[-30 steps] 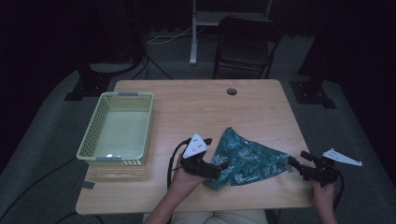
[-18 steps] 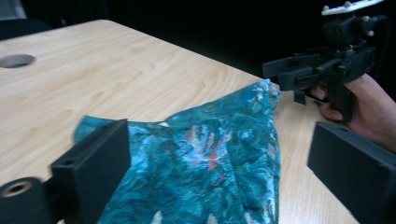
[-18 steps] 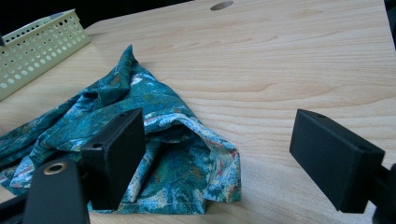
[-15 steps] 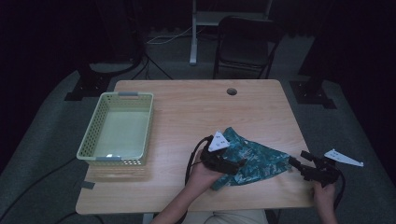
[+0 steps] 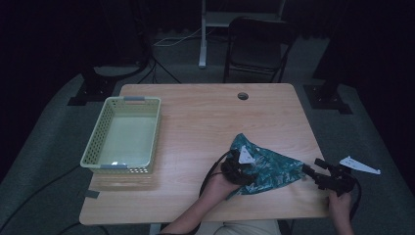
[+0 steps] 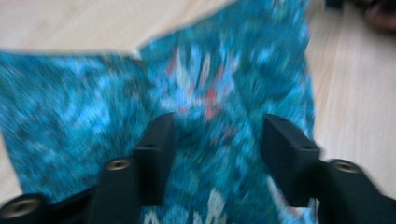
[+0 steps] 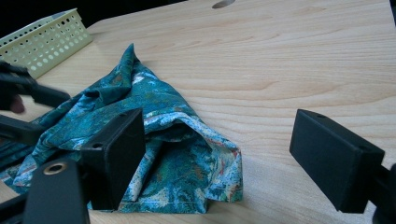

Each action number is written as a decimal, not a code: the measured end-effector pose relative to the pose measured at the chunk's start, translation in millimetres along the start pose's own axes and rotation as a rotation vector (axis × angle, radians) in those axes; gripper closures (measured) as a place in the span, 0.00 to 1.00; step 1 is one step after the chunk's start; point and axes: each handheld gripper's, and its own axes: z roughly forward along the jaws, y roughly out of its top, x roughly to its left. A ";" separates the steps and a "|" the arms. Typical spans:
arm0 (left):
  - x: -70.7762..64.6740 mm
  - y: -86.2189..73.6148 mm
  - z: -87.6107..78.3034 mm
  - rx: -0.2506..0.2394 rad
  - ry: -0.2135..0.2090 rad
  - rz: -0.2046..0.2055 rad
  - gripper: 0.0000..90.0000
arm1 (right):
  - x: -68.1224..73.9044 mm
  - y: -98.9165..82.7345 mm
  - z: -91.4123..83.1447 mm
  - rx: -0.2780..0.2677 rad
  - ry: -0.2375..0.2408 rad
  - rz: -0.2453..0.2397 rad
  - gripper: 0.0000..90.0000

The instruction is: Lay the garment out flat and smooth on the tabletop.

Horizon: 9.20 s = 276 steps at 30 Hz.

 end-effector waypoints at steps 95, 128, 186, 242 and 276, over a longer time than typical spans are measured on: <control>-1.9 -29.3 -46.9 0.152 0.091 0.004 0.40 | 113.1 15.9 77.4 0.425 0.267 -0.569 0.32; 1.0 -24.8 -50.6 0.179 0.064 0.118 0.99 | 108.9 51.6 67.6 0.314 0.077 -0.602 0.92; 12.5 -55.6 -73.4 0.121 0.105 0.030 0.59 | 5.1 66.5 39.7 0.326 0.279 -0.331 0.50; 98.4 -35.4 -58.0 0.084 0.086 -0.176 0.99 | 16.8 76.2 107.5 0.514 0.179 -0.295 0.98; 124.9 65.7 -119.5 -0.198 0.451 -0.137 0.82 | 38.7 182.6 96.4 0.263 -0.032 -0.332 0.90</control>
